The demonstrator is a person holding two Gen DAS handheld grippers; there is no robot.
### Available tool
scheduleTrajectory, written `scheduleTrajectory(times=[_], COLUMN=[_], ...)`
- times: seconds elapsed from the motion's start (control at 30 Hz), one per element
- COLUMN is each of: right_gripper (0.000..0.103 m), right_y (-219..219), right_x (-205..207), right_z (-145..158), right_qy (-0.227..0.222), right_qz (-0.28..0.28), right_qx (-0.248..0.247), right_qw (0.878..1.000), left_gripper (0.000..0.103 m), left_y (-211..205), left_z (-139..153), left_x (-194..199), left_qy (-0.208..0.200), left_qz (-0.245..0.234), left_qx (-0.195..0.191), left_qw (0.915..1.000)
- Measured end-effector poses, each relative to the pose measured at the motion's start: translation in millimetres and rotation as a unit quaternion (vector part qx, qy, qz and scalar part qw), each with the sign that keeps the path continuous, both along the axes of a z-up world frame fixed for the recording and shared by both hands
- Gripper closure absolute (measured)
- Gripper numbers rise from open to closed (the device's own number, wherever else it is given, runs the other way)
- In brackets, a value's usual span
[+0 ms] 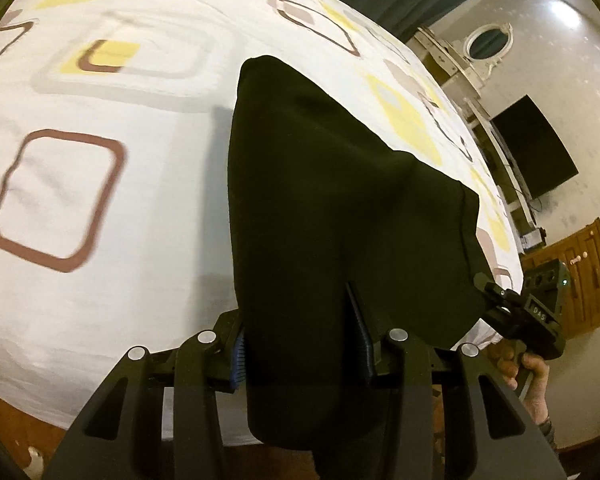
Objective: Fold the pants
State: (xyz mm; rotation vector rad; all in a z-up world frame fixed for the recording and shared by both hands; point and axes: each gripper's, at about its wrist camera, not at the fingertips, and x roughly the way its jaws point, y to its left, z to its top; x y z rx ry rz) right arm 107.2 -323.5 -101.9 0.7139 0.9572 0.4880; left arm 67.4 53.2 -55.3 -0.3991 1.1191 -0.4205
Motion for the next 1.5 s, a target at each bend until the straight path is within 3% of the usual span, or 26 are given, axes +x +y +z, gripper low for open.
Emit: scheduleTrajectory(times=[0.23, 0.77, 0.83, 0.9, 0.93, 0.97, 1.1, 1.23, 1.5], right_gripper=[0.067, 0.065, 0.059, 0.052, 0.046, 0.043, 0.024, 0.023, 0.022], right_y=[-3, -2, -3, -5, -6, -8, -24, -33, -24], right_x=[-6, -6, -6, -5, -4, -4, 1, 26, 89], right_z=[-14, -15, -15, -15, -13, -12, 0, -4, -8], right_qy=[0.01, 0.009, 0.012, 0.015, 0.015, 0.014, -0.006, 0.01, 0.021], right_qz=[-0.012, -0.017, -0.018, -0.014, -0.007, -0.002, -0.015, -0.026, -0.028], right_qx=[0.009, 0.015, 0.018, 0.03, 0.036, 0.039, 0.039, 0.061, 0.083], right_qw=[1.0, 1.0, 1.0, 0.999, 0.999, 0.999, 0.999, 0.998, 0.996], left_gripper=[0.059, 0.052, 0.049, 0.039, 0.026, 0.021, 0.02, 0.019, 0.018], left_y=[-1, 0, 3, 7, 11, 15, 33, 35, 12], left_z=[-9, -11, -10, -10, -10, -10, -10, -19, -21], left_x=[0, 0, 0, 0, 0, -1, 2, 22, 80], left_qy=[-0.009, -0.008, -0.011, -0.017, -0.019, -0.022, -0.033, -0.015, -0.012], left_qz=[-0.007, -0.005, -0.01, -0.017, -0.019, -0.018, -0.016, -0.023, -0.022], left_qx=[0.006, 0.001, -0.003, -0.013, -0.02, -0.027, -0.052, -0.077, -0.076], left_qw=[0.9999, 1.0, 0.9999, 0.9996, 0.9994, 0.9992, 0.998, 0.9967, 0.9968])
